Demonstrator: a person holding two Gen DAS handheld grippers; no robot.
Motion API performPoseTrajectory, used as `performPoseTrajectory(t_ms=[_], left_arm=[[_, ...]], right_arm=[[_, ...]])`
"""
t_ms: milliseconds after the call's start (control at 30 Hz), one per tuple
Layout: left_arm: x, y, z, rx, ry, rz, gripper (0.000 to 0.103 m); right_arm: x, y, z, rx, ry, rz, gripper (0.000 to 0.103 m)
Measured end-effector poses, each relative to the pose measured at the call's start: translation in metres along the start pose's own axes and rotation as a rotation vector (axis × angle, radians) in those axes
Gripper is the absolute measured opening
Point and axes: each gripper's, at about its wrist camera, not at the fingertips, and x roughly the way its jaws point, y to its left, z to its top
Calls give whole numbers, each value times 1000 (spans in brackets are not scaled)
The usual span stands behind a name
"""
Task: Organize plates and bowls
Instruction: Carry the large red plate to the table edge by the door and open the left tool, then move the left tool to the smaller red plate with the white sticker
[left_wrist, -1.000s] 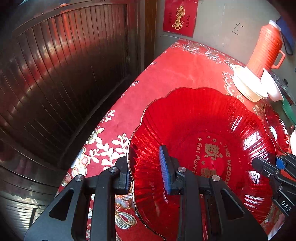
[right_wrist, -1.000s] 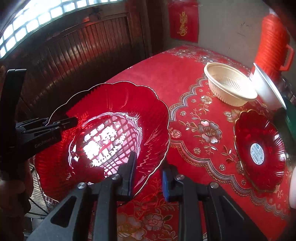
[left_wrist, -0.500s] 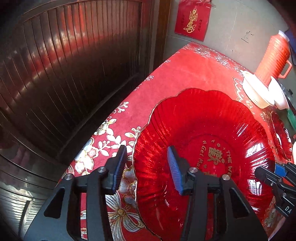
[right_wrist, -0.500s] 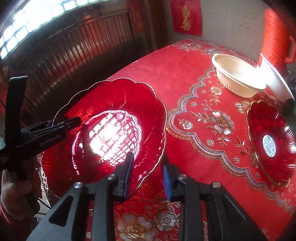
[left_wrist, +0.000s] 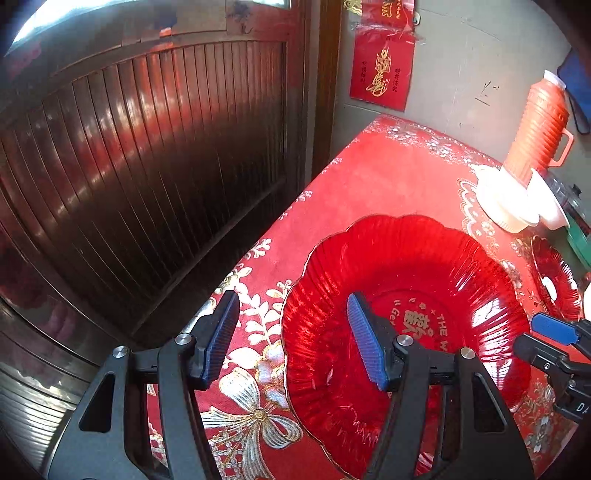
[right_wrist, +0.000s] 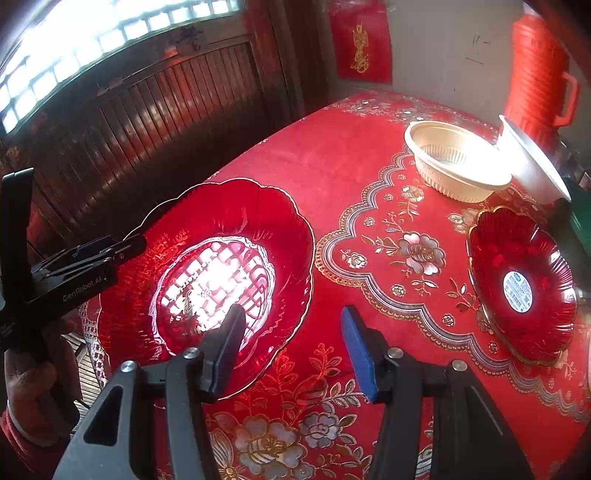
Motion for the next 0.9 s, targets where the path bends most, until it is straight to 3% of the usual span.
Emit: performPoseTrajectory(t_ms=[67,133,367,900], left_arm=[[-10,-5,4,12,-27,2,63],[-20,-13,7,29,-54,-9,75],[-36,-55,16,101,-77,-93,75],[-44,-174,15,273,-63,-271,75]], right_arm=[[-3,-1,-1,5,-6,3,54],[-8,-4,-1,12,-14,3,55],[-24,-20,0,38,-39,-20,58],[-66,-101,-17,229,-94,-101,66]])
